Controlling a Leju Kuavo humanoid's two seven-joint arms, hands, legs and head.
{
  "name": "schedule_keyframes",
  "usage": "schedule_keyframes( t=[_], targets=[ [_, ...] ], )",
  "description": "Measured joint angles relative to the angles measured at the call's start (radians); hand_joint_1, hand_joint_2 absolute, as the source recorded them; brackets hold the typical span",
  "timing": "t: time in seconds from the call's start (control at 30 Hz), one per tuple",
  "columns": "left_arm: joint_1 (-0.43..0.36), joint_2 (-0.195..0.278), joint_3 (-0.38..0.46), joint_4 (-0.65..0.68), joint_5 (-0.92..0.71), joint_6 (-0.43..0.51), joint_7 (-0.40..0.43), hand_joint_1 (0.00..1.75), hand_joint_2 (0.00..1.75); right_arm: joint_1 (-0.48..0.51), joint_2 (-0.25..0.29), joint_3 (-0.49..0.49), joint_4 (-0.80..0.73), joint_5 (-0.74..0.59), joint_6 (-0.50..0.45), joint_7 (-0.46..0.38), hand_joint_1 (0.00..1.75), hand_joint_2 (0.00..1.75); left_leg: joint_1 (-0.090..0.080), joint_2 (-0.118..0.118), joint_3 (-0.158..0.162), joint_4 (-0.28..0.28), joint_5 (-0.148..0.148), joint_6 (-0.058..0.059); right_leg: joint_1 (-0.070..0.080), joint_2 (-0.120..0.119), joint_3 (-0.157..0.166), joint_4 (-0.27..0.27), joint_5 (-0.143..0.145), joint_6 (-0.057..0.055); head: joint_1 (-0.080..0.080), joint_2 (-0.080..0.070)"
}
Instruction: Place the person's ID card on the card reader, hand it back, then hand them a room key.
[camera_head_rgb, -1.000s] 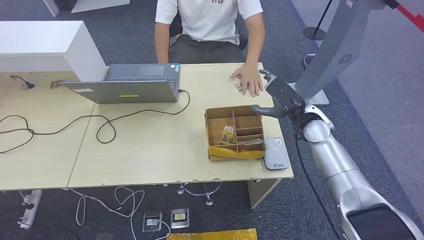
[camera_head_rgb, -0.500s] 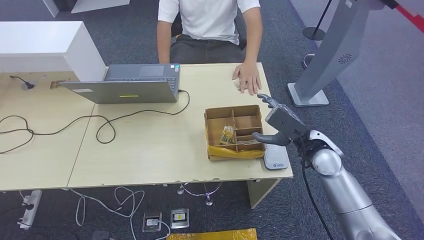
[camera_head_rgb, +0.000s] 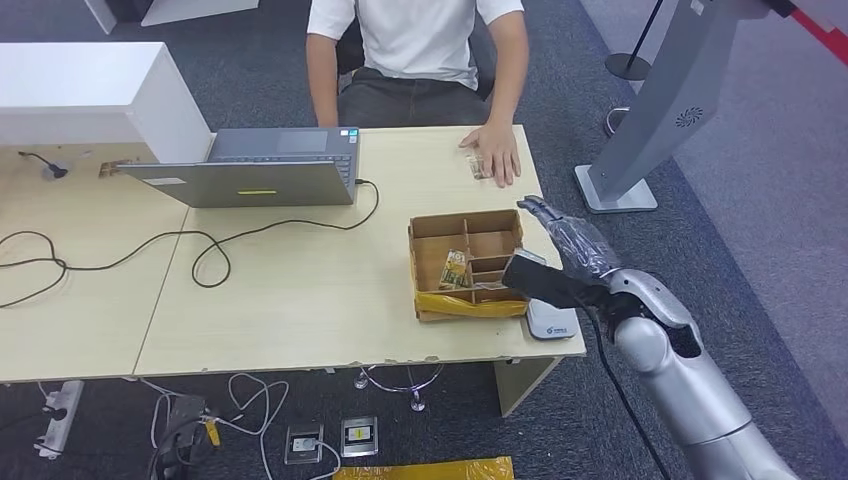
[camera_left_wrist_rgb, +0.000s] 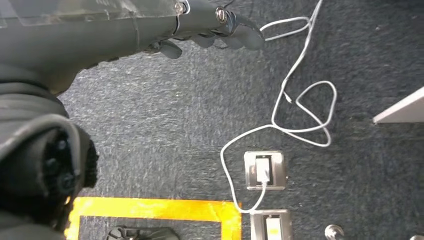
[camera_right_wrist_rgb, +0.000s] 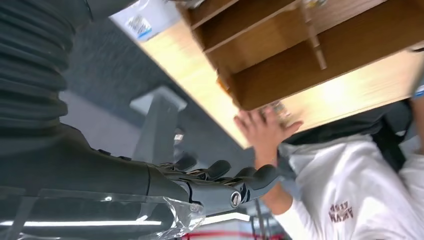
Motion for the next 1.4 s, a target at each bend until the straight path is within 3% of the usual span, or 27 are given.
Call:
schedule_keyframes(
  t=[0.13, 0.3, 0.93, 1.4],
  targets=[
    [-0.043, 0.016, 0.000, -0.004, -0.025, -0.016, 0.046, 0.00, 0.00, -0.015, 0.004, 0.035, 0.012, 0.159, -0.027, -0.010, 0.00, 1.75, 0.000, 0.000, 0.000, 0.000, 0.000, 0.000, 0.000, 0.000, 0.000, 0.000, 0.000, 0.000, 0.000, 0.000],
    [-0.074, 0.043, 0.000, -0.004, -0.048, -0.038, 0.086, 0.00, 0.00, -0.037, 0.016, 0.080, 0.037, 0.227, -0.019, -0.042, 0.00, 1.75, 0.000, 0.000, -0.001, 0.000, 0.000, 0.000, 0.000, -0.001, -0.001, 0.000, 0.000, 0.000, 0.000, 0.000],
    [-0.082, 0.068, 0.030, -0.004, -0.049, -0.018, 0.088, 0.00, 0.00, -0.081, 0.030, 0.154, 0.095, 0.229, 0.068, -0.088, 0.00, 1.75, 0.000, -0.002, -0.001, 0.000, 0.002, -0.003, 0.001, -0.002, -0.001, 0.001, 0.000, 0.000, 0.000, 0.000],
    [-0.079, 0.066, 0.055, -0.004, -0.087, -0.032, 0.100, 0.00, 0.00, -0.088, 0.033, 0.157, 0.122, 0.224, 0.063, -0.098, 0.00, 1.75, 0.000, -0.002, -0.001, 0.000, 0.002, -0.003, 0.000, -0.002, -0.001, 0.001, 0.000, 0.000, 0.000, 0.000]
  ],
)
